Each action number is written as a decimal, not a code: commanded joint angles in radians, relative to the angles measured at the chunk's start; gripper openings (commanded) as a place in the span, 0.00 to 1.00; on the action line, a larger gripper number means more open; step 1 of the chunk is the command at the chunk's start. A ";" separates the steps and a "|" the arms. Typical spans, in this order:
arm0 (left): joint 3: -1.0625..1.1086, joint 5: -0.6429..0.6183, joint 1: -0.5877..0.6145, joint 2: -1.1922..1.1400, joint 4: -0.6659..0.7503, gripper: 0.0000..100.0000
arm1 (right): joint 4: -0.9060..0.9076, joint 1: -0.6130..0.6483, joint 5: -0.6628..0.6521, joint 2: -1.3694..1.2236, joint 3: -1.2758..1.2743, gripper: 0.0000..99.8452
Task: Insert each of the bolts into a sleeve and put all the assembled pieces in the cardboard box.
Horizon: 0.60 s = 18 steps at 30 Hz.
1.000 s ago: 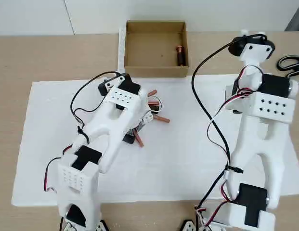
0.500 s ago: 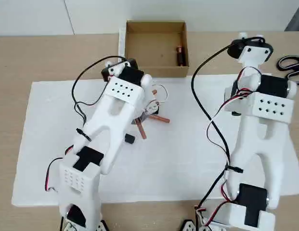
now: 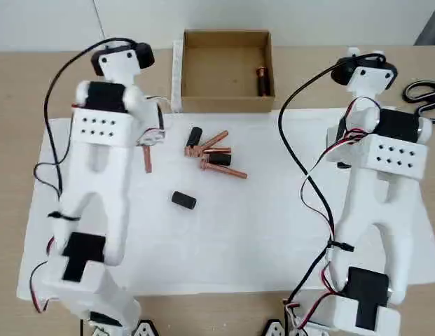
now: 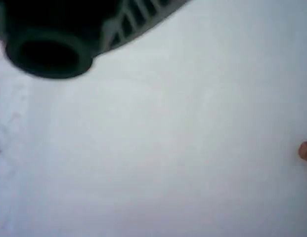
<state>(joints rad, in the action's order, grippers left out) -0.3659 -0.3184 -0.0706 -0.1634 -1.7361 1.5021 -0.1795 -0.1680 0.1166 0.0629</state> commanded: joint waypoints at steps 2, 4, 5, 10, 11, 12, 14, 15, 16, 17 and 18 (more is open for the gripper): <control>0.139 0.341 0.009 0.121 -0.015 0.01 | -0.013 -0.001 0.008 0.059 0.005 0.00; 0.209 0.387 0.011 0.123 0.000 0.01 | -0.005 0.024 0.006 0.059 0.005 0.00; 0.243 0.387 0.014 0.121 0.018 0.01 | 0.015 0.038 0.006 0.059 0.005 0.00; 0.429 0.390 0.069 0.120 0.245 0.01 | 0.047 0.097 0.006 0.061 0.006 0.00; 0.470 0.390 0.080 0.120 0.298 0.01 | 0.045 0.107 0.006 0.061 0.008 0.00; 0.512 0.390 0.084 0.120 0.348 0.01 | 0.045 0.116 0.006 0.061 0.008 0.00; 0.570 0.390 0.086 0.120 0.413 0.01 | 0.045 0.128 0.006 0.061 0.008 0.00; 0.591 0.387 0.086 0.120 0.436 0.01 | 0.045 0.133 0.006 0.061 0.008 0.00; 0.608 0.387 0.086 0.120 0.453 0.01 | 0.045 0.136 0.006 0.061 0.008 0.00; 0.622 0.387 0.086 0.120 0.463 0.03 | 0.045 0.136 0.008 0.061 0.008 0.00; 0.633 0.387 0.086 0.120 0.470 0.05 | 0.044 0.137 0.009 0.061 0.008 0.00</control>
<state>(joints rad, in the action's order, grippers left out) 0.2493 0.0621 0.0092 -0.1020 -1.3188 1.5420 -0.0476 -0.1680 0.1166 0.0629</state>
